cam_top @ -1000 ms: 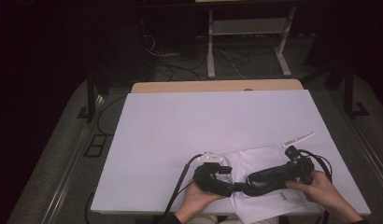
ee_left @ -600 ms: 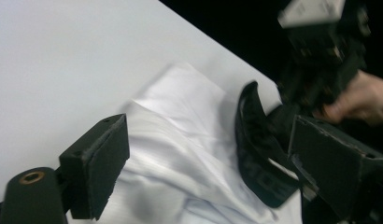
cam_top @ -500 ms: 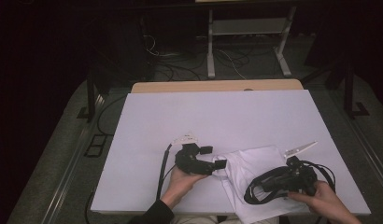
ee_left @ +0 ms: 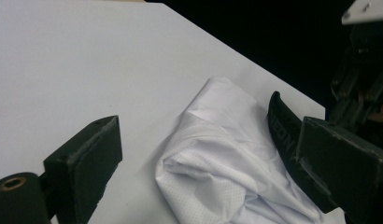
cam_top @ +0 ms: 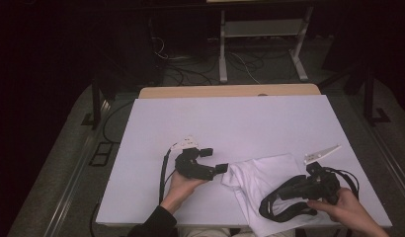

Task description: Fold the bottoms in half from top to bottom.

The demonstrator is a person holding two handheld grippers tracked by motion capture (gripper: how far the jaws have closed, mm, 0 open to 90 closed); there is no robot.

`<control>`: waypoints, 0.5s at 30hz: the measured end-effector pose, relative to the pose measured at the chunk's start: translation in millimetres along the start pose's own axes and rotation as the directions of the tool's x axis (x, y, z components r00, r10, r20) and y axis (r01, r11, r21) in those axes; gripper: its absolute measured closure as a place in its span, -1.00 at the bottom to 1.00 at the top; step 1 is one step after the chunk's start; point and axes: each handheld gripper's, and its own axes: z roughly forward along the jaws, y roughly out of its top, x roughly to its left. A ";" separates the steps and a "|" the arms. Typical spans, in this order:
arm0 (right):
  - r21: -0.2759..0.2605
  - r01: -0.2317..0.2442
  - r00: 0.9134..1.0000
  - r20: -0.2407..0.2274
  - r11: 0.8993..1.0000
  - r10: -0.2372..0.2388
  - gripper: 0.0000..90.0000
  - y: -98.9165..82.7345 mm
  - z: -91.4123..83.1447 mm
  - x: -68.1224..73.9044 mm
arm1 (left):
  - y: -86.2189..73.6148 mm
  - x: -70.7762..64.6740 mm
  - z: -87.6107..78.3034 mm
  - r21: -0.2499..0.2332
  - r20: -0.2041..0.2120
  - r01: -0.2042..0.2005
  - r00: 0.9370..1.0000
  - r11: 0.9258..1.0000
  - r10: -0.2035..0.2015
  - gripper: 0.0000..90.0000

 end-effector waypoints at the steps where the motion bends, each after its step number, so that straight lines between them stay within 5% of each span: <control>1: -0.012 -0.007 1.000 0.004 1.000 0.007 0.90 2.3 -1.9 -2.6 | -0.2 0.1 0.2 0.002 -0.001 -0.003 1.000 1.000 0.003 -0.88; 7: -0.047 -0.027 0.999 0.042 0.999 0.029 0.94 16.4 -2.4 -21.7 | -1.3 0.1 2.1 0.000 0.004 -0.008 1.000 1.000 0.008 -0.89; 15: -0.016 -0.034 0.995 0.093 0.999 0.035 0.97 29.9 13.4 -40.0 | -2.7 1.1 2.8 -0.007 0.009 -0.005 1.000 1.000 0.006 -0.90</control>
